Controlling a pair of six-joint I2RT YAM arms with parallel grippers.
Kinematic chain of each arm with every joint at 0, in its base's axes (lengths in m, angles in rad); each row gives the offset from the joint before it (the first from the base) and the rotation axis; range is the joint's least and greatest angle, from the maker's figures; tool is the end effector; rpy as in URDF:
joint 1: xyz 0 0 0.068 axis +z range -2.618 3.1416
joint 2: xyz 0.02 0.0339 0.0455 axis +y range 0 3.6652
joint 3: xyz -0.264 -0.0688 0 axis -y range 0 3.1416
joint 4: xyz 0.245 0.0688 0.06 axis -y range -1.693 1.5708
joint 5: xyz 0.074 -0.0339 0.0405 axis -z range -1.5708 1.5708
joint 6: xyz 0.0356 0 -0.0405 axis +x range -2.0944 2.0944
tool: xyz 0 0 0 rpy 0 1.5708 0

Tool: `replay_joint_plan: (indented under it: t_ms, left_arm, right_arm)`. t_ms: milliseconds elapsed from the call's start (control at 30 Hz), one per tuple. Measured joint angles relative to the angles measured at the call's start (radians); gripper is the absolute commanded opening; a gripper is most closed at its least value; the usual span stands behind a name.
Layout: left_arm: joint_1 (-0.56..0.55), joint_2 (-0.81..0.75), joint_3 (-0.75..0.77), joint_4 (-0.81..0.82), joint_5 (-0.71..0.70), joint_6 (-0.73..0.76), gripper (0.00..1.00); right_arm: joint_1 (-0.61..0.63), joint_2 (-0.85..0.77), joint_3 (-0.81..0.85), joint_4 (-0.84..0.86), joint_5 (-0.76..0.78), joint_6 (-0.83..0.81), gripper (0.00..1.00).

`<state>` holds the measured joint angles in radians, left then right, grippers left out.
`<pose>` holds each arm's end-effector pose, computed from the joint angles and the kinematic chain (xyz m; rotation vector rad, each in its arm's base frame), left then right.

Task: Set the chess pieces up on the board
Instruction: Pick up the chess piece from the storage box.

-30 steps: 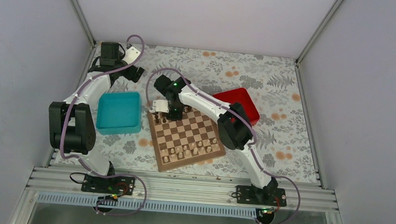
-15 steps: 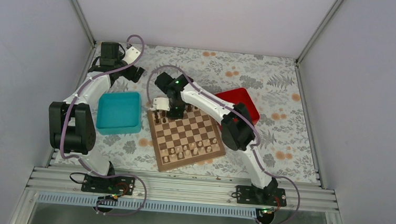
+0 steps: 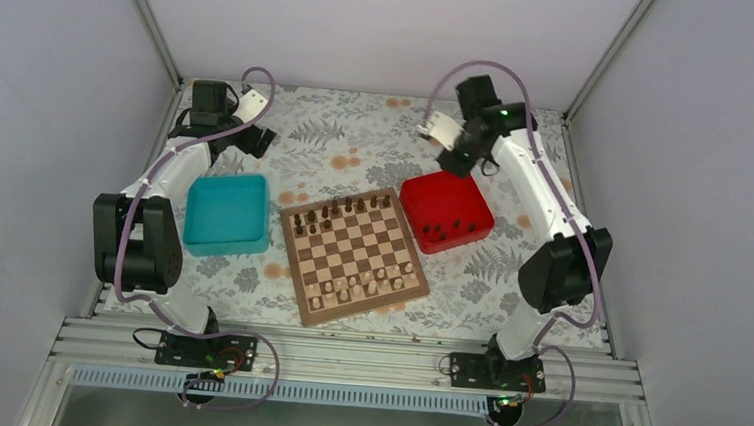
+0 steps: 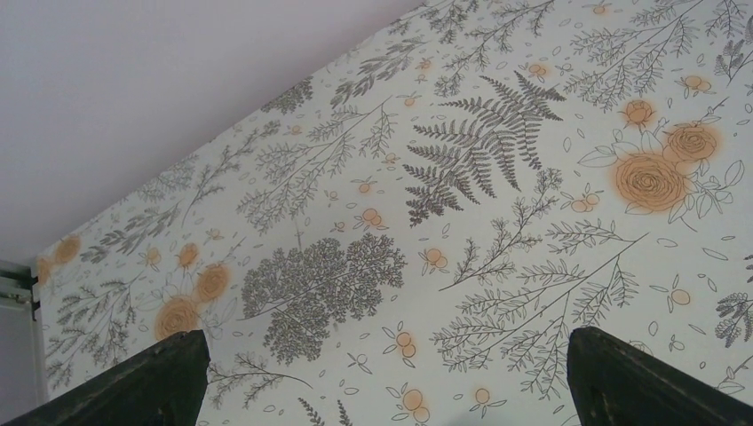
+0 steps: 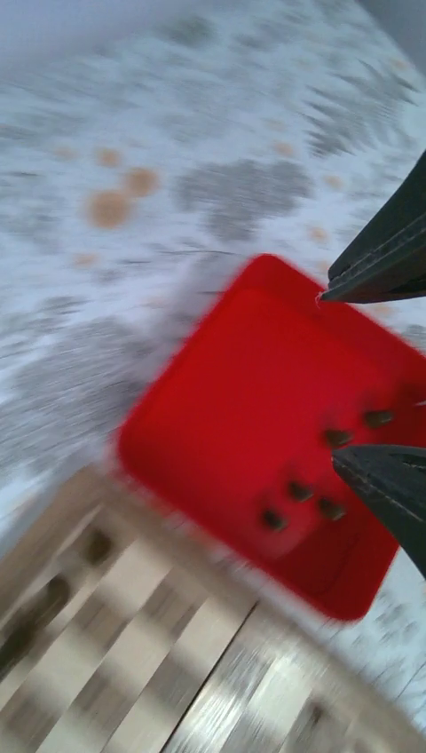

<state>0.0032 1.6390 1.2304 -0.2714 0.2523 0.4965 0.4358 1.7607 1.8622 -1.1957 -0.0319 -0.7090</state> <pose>0.3710 -0.0077 0.2664 0.6728 2.1213 -0.0108 0.3238 0.1521 0.3599 -1.4521 2.2345 -0.0460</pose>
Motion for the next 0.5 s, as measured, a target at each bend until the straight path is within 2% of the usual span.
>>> replay_joint_plan:
  t_ms: [133,300,500]
  left_arm:
    - [-0.001,0.000,0.000,0.001,0.000,0.000,1.00]
    - [-0.001,0.000,-0.001,0.001,-0.003,-0.001,1.00]
    - [-0.003,0.000,-0.001,0.001,-0.013,-0.001,1.00]
  right_arm:
    - [-0.152,0.019,-0.184,0.034,0.027,-0.007,0.43]
    - [-0.134,0.071,-0.367,0.070,0.021,-0.023,0.42]
    - [-0.123,0.095,-0.431,0.131,0.010,-0.034,0.41]
